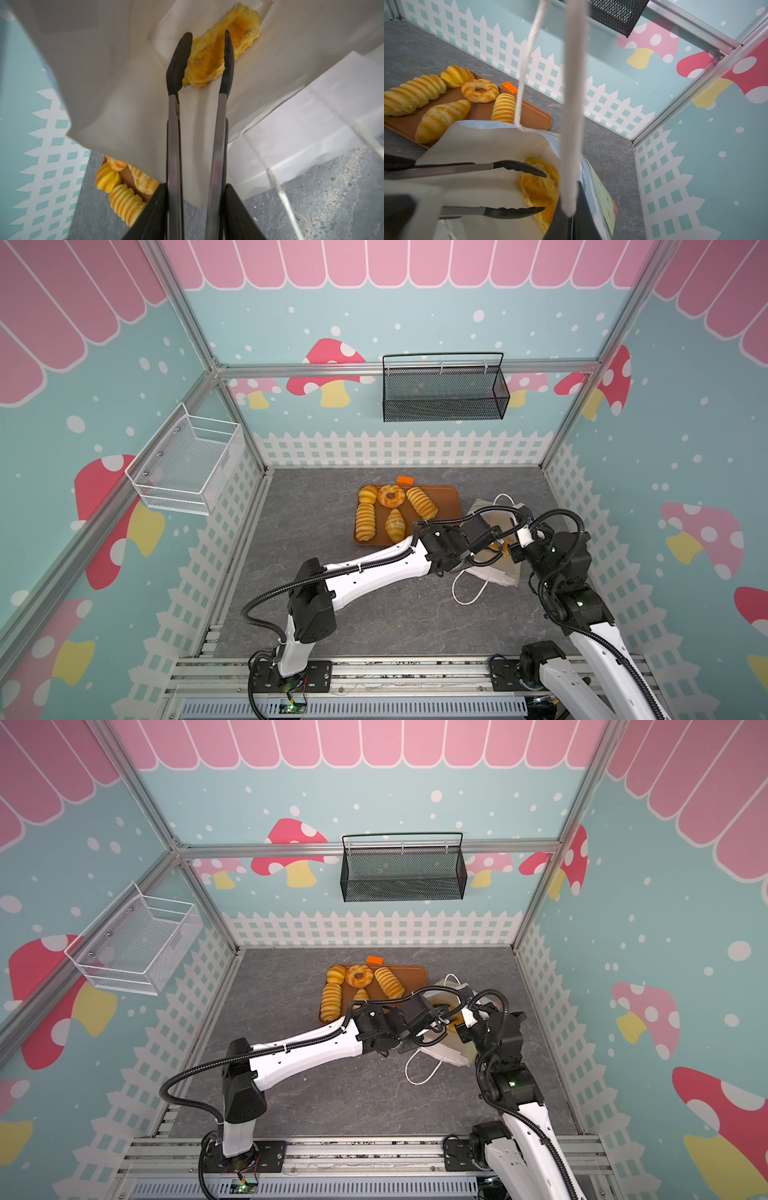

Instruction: Take the fake bread out of the paper bag

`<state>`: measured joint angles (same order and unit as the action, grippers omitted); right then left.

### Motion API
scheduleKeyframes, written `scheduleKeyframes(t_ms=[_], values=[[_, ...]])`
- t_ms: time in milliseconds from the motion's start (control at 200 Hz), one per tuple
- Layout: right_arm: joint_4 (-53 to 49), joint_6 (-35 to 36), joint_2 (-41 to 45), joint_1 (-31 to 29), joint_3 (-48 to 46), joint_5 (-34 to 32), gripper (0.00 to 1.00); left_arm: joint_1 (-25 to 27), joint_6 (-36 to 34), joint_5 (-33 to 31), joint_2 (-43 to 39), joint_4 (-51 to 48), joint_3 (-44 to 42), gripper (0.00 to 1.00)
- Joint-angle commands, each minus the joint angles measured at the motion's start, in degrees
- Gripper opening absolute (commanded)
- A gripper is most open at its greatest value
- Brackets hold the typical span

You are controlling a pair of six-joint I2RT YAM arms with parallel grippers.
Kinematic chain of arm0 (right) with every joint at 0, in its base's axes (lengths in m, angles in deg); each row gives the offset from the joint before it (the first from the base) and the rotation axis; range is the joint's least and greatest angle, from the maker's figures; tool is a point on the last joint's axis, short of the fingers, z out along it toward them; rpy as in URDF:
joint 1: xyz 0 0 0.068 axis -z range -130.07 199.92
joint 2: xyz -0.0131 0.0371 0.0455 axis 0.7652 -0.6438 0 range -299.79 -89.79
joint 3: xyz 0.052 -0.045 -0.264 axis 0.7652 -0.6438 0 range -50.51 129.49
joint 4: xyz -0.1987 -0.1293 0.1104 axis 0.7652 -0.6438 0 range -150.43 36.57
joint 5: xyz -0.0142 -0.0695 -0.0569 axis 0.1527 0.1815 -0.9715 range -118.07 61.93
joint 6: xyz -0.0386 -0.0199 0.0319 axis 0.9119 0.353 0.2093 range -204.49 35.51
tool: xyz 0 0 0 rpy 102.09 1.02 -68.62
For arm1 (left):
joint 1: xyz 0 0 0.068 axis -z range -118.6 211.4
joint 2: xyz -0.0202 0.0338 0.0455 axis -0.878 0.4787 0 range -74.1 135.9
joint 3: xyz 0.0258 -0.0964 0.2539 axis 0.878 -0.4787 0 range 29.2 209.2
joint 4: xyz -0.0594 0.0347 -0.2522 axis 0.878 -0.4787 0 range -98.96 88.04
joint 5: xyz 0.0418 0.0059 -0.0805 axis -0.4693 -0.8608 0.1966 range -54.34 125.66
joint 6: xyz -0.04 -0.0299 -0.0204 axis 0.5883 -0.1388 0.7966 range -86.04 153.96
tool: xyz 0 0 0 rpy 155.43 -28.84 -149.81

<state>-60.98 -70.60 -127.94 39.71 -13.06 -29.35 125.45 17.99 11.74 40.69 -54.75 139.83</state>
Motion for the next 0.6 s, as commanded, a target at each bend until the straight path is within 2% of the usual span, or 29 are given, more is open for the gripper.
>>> scheduleKeyframes(t_ms=[0,195,430,595], values=[[1.6,0.1,0.1,-0.3,-0.4,1.5,0.00,-1.0,1.7,-1.7,1.6,-4.3,4.3,0.43],[1.7,0.7,-0.3,-0.3,-0.4,1.5,0.00,-1.2,0.2,-1.7,3.5,-6.4,6.7,0.46],[1.7,0.2,-0.6,-0.4,-0.1,2.7,0.00,-1.1,-1.3,-5.0,5.2,-6.3,8.6,0.46],[-0.5,-2.7,-3.0,-0.3,2.2,2.1,0.00,-0.9,-2.2,-6.6,5.3,-1.7,6.5,0.46]])
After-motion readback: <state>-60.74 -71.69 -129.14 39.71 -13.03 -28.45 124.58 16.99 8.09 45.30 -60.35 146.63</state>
